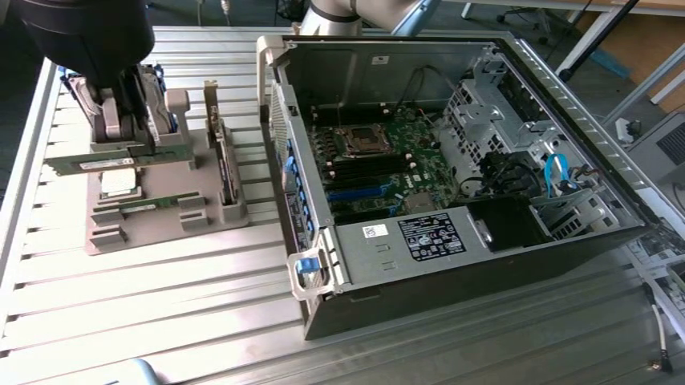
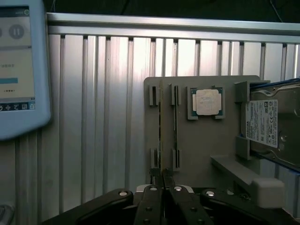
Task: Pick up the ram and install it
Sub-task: 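Pick up the ram and move it above insertion slot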
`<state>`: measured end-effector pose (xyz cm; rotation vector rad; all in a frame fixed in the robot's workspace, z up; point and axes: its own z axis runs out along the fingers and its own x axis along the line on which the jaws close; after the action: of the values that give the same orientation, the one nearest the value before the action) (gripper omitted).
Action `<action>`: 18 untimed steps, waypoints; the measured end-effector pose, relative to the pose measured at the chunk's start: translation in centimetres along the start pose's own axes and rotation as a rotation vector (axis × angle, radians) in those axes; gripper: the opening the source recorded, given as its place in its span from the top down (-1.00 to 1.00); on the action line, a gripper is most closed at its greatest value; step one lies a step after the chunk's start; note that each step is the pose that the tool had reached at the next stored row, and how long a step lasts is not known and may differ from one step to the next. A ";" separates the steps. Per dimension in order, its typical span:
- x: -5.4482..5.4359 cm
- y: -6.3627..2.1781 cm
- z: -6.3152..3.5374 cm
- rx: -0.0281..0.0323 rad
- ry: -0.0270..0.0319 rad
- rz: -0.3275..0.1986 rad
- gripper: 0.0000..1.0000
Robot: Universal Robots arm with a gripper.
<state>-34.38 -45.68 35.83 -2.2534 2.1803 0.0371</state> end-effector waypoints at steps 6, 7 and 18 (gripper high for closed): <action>0.0 -0.10 -1.38 0.0001 0.0000 0.000 0.76; 0.0 -0.12 -1.60 0.0001 -0.0001 0.000 0.76; -0.1 -0.23 -3.74 0.0000 0.0000 0.000 0.76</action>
<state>-34.10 -45.68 39.56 -2.2534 2.1803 0.0371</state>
